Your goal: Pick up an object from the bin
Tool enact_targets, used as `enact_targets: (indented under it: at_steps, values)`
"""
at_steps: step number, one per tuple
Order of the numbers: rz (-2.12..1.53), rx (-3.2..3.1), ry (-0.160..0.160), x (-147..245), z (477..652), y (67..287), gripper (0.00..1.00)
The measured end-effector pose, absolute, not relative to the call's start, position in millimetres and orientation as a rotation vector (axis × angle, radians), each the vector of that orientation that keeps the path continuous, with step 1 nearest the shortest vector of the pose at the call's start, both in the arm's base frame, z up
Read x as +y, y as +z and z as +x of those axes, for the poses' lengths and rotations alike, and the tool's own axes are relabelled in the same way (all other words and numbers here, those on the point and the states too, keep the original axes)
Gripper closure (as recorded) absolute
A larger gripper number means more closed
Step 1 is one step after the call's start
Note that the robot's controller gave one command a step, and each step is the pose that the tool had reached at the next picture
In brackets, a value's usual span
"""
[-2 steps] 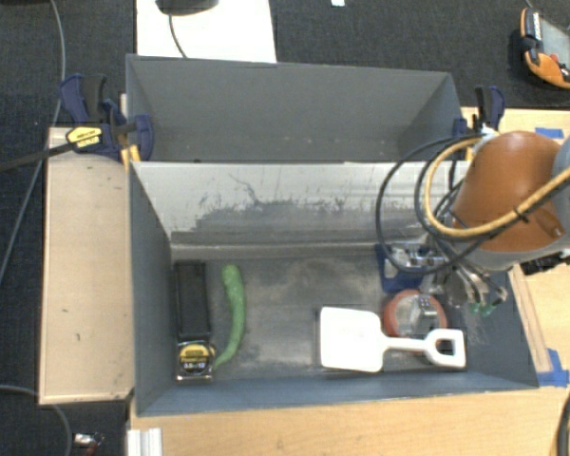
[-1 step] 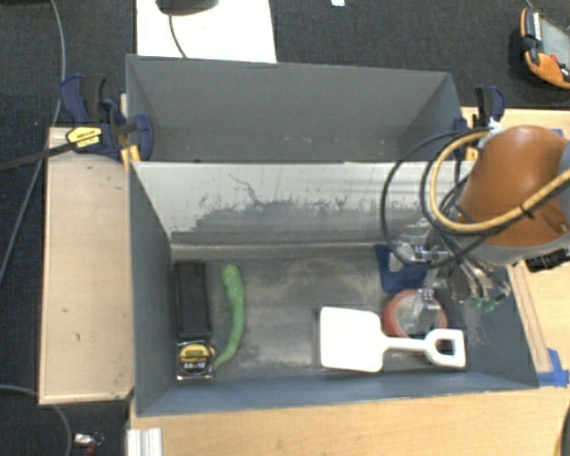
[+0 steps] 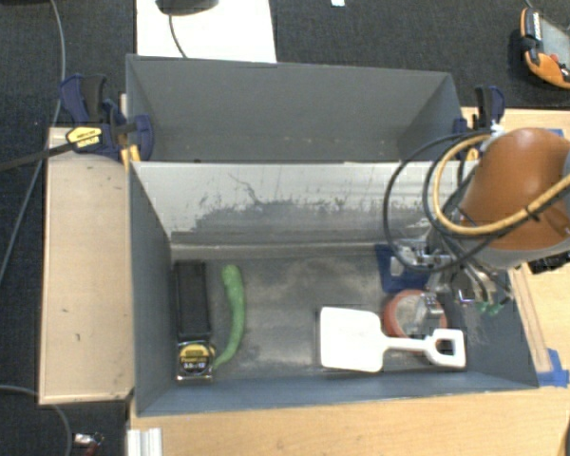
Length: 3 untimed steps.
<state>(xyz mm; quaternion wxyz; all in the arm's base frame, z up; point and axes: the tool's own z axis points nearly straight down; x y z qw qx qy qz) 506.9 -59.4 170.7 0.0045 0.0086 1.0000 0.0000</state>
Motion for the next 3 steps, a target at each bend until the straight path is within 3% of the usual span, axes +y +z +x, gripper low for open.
enact_targets:
  at_steps: [1, 2, 3]
  values:
    - [0.137, 3.121, 0.001, -66.6, 507.3, 139.1, 0.0]
    - [-0.131, 3.12, -0.001, -64.2, 511.9, 132.5, 0.0]
    - [0.029, 3.123, 0.0, -81.2, 514.8, 144.8, 0.0]
